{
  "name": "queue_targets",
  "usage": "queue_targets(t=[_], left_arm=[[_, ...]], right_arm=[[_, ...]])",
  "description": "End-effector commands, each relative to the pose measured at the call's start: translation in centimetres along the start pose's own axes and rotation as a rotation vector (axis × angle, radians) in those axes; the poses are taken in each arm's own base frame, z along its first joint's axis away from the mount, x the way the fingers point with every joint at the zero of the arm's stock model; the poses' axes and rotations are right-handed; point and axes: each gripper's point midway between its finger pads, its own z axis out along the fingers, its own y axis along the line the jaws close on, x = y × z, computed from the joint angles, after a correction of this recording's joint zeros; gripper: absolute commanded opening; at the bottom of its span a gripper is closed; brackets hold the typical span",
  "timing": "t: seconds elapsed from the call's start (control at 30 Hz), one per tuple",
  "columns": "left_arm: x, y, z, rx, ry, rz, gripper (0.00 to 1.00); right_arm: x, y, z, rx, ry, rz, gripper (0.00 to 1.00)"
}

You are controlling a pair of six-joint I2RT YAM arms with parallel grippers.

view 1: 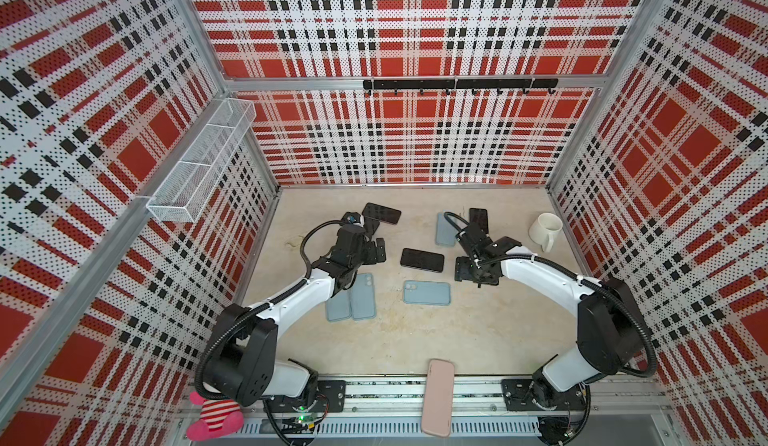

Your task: Put the phone into the phone case

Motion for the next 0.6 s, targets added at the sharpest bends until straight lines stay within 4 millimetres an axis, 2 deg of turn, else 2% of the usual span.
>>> queue_targets(t=[0.0, 0.17, 0.27, 0.37, 0.57], left_arm=[[-0.4, -2.0, 0.2, 0.056, -0.020, 0.011, 0.98], [0.0, -3.2, 0.1, 0.095, -0.018, 0.001, 0.98], [0.7, -3.3, 0.2, 0.096, -0.001, 0.001, 0.98], [1.2, -3.1, 0.4, 0.087, 0.007, -0.003, 0.98], [1.8, -2.9, 1.0, 0.081, 0.028, -0.009, 0.98]], right_arm=[[-3.3, -2.8, 0.6, 0.109, -0.021, -0.082, 0.85], [-10.2, -3.2, 3.7, 0.115, -0.046, -0.122, 1.00], [-13.0, -3.3, 6.2, 0.098, -0.019, -0.126, 1.00], [-15.1, -3.3, 8.5, 0.082, 0.001, -0.141, 1.00], [-17.1, -3.4, 11.9, 0.071, 0.033, -0.157, 1.00]])
